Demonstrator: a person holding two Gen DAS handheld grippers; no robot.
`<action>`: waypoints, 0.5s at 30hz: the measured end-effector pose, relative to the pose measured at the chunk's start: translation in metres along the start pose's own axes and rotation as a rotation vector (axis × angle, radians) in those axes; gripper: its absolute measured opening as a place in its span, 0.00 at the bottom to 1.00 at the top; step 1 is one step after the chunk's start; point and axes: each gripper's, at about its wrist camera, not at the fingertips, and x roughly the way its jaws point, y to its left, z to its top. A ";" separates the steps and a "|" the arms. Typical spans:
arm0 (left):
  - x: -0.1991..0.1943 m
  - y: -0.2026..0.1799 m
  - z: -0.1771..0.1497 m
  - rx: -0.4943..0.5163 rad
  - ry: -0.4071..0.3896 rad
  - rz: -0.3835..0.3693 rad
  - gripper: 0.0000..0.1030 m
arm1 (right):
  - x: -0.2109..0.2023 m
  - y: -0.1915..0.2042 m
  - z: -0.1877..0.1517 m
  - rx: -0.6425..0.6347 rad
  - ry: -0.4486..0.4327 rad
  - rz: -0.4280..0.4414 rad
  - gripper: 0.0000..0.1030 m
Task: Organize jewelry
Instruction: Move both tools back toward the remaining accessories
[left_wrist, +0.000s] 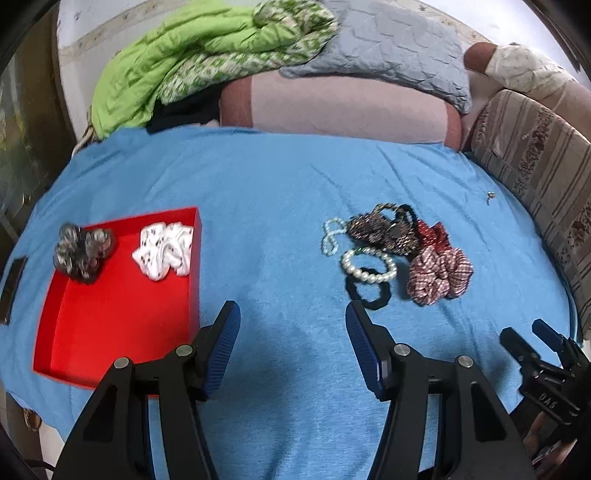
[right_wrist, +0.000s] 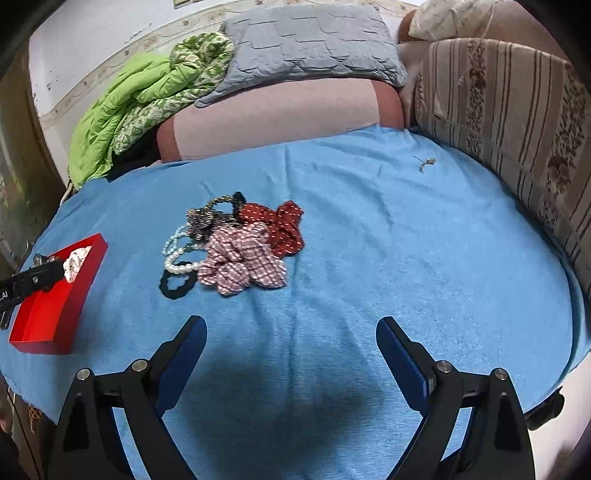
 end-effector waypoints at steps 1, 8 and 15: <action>0.003 0.003 -0.001 -0.009 0.009 -0.002 0.57 | 0.001 -0.003 0.001 0.005 0.001 0.004 0.93; 0.028 0.012 -0.001 -0.046 0.062 -0.030 0.57 | 0.016 -0.006 0.008 0.011 0.009 0.032 0.90; 0.066 -0.012 0.017 -0.029 0.114 -0.107 0.57 | 0.038 0.001 0.021 -0.009 0.027 0.080 0.85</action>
